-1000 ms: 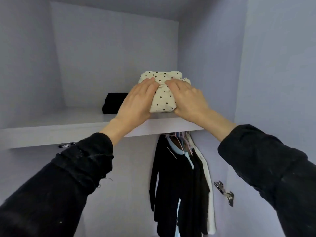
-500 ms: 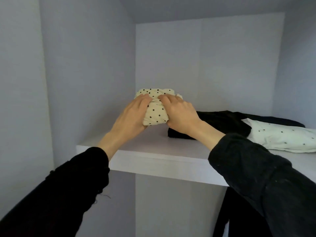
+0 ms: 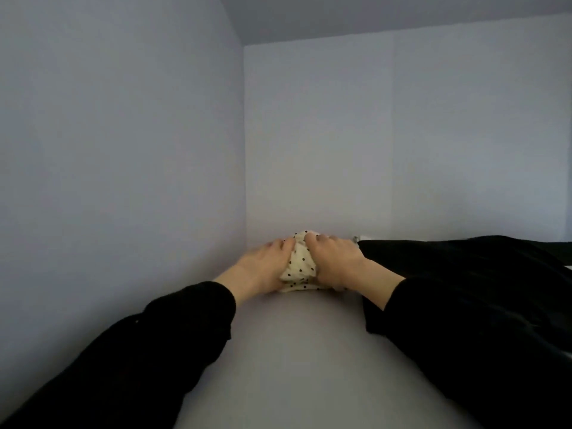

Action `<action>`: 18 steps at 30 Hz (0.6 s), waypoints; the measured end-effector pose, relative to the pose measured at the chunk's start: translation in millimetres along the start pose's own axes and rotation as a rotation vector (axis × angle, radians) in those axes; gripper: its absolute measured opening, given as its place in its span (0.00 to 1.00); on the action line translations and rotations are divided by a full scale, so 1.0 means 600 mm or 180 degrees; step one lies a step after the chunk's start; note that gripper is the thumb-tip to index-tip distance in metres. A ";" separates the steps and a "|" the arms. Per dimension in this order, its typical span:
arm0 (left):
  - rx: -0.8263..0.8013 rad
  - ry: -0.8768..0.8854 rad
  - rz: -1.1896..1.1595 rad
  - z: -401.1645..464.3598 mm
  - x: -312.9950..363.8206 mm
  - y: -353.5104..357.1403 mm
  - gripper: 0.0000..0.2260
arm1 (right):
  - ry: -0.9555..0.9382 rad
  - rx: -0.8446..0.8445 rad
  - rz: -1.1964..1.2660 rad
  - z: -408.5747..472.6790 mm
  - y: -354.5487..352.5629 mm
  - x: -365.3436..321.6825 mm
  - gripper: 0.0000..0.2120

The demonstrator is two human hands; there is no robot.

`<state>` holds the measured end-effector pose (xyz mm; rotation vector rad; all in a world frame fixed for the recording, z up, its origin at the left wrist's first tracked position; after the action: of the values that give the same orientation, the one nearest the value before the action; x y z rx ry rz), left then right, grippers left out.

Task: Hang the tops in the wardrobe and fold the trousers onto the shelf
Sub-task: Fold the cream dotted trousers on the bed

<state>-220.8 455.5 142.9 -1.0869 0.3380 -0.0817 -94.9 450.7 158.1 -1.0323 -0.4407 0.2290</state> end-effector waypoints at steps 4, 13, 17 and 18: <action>0.0212 0.0059 0.0285 0.077 0.016 0.051 0.28 | 0.0322 -0.0280 -0.0402 0.040 0.044 0.040 0.27; -0.0579 0.0076 -0.0340 0.104 0.018 0.058 0.41 | 0.0236 -0.0781 -0.0096 0.043 0.062 0.058 0.41; -0.0767 -0.0095 -0.0038 0.053 0.023 0.012 0.38 | 0.0235 -0.0711 0.0443 0.018 0.033 0.051 0.32; -0.0775 -0.0154 0.0063 0.033 0.027 -0.002 0.37 | 0.0243 -0.0693 0.0641 0.007 0.023 0.050 0.30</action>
<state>-199.3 468.4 148.6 -1.3240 0.3208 0.0037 -69.7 472.3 155.3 -1.2965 -0.2962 0.3253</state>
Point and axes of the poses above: each hand's wrist, its own z-axis towards the middle knuckle, its own y-axis out of the palm, x = y × z, the point moved 3 cm from there along z, towards the middle knuckle, and after that the axes turned 3 degrees about z, right-handed, at the moved point
